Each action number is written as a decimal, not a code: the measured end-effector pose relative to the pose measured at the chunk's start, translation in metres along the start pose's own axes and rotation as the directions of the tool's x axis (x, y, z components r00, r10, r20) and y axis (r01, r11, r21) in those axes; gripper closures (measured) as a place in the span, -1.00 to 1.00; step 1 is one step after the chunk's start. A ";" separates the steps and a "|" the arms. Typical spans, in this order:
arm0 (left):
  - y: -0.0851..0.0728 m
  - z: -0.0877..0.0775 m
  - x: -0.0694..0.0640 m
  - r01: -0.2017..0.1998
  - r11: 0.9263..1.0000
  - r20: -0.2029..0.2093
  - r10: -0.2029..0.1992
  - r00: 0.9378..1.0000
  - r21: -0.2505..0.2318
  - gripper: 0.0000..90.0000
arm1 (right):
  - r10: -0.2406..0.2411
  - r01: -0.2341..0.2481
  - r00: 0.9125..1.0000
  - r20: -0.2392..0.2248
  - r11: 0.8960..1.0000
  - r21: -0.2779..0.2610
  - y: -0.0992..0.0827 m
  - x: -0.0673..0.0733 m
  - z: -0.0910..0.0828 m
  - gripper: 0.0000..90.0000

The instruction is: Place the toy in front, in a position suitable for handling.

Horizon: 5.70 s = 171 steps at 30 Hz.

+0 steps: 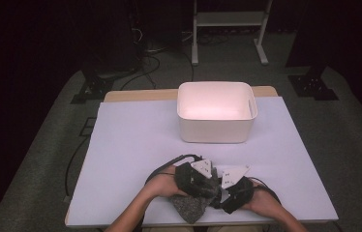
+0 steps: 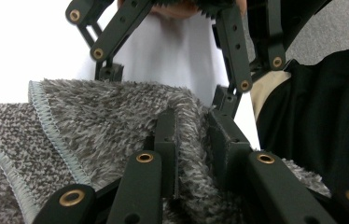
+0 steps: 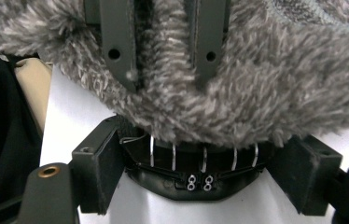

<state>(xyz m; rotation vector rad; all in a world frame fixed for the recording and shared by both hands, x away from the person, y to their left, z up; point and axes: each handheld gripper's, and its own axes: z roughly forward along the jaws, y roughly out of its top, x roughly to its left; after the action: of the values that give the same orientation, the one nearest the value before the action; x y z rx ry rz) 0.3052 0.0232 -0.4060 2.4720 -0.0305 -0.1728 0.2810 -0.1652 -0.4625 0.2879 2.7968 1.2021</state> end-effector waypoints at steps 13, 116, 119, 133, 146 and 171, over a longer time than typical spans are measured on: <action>-0.042 -0.036 -0.004 0.082 0.997 -0.060 -0.082 0.995 0.011 0.66 | -0.014 0.014 1.000 -0.008 1.000 -0.011 -0.002 -0.002 0.000 -0.48; -0.039 -0.029 0.017 0.133 0.991 -0.046 -0.134 0.990 -0.036 0.61 | 0.004 -0.004 1.000 0.009 1.000 -0.030 0.000 -0.003 -0.013 -0.47; -0.039 -0.029 0.017 0.133 0.990 -0.045 -0.135 0.990 -0.037 0.61 | 0.012 -0.012 1.000 0.009 0.999 -0.035 -0.002 -0.004 -0.014 -0.45; 0.000 -0.008 -0.006 -0.006 0.999 -0.029 0.007 1.000 0.037 0.61 | 0.004 -0.003 1.000 0.023 0.998 -0.060 -0.002 -0.001 -0.012 -0.30; 0.009 0.006 -0.003 -0.021 0.999 -0.006 0.021 1.000 0.041 0.61 | 0.037 -0.037 0.999 -0.010 0.998 -0.052 -0.005 -0.004 -0.006 -0.41; -0.059 -0.052 0.006 0.147 0.989 -0.119 -0.147 0.982 -0.006 0.59 | 0.006 -0.006 1.000 0.009 0.999 -0.040 -0.004 -0.005 -0.002 -0.39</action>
<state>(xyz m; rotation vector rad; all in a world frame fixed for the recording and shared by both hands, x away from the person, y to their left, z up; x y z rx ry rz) 0.3170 0.1008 -0.4029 2.4832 0.2039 -0.0874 0.2847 -0.1701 -0.4638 0.2979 2.7628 1.2527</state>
